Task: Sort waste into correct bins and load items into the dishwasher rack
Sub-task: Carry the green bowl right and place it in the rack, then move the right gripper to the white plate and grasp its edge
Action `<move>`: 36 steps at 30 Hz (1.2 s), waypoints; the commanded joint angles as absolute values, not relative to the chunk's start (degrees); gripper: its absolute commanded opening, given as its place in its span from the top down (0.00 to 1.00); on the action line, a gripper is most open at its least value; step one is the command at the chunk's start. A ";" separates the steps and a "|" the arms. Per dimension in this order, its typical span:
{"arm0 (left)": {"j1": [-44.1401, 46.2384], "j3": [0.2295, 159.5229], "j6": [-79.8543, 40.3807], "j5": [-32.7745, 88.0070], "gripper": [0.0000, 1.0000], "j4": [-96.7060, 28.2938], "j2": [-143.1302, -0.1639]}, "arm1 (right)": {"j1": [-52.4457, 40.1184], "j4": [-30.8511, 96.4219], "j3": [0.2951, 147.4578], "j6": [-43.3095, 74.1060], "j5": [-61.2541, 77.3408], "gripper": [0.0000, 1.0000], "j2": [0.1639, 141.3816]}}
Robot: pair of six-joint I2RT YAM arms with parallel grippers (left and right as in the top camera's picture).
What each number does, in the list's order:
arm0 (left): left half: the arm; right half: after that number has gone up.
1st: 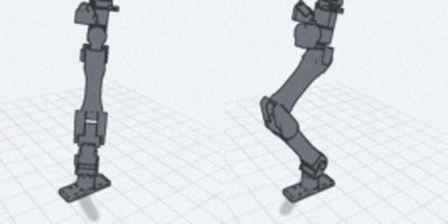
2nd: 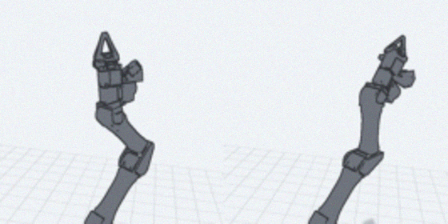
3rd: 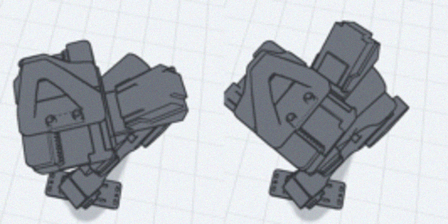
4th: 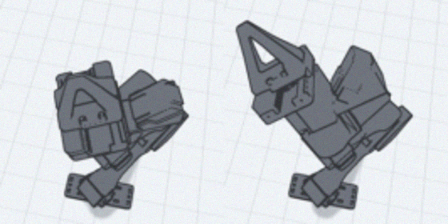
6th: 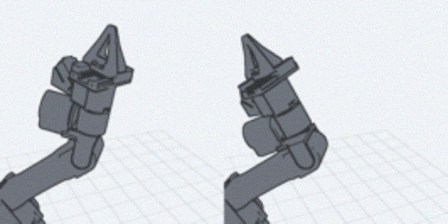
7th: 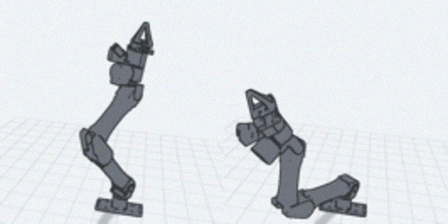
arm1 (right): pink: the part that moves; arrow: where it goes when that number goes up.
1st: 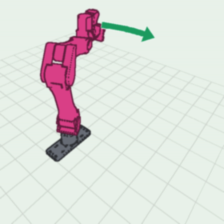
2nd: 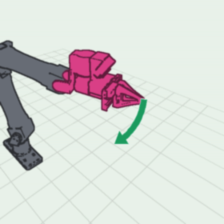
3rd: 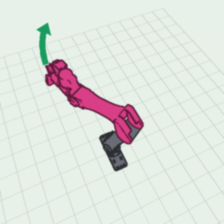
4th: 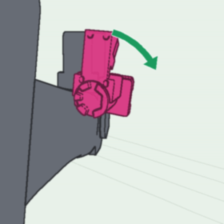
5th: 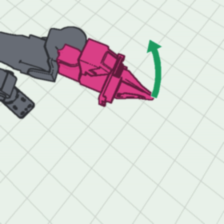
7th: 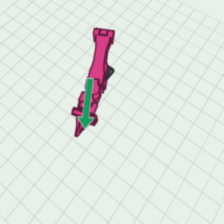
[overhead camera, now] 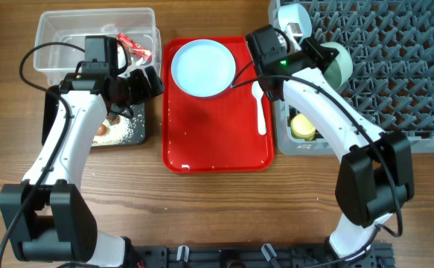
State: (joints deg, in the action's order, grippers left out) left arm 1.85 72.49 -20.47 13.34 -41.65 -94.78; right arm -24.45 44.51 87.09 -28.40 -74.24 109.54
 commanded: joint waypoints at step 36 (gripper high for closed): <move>1.58 72.44 -20.38 13.43 0.00 -41.65 -93.73 | -35.62 24.49 84.55 -17.15 -53.15 0.00 104.33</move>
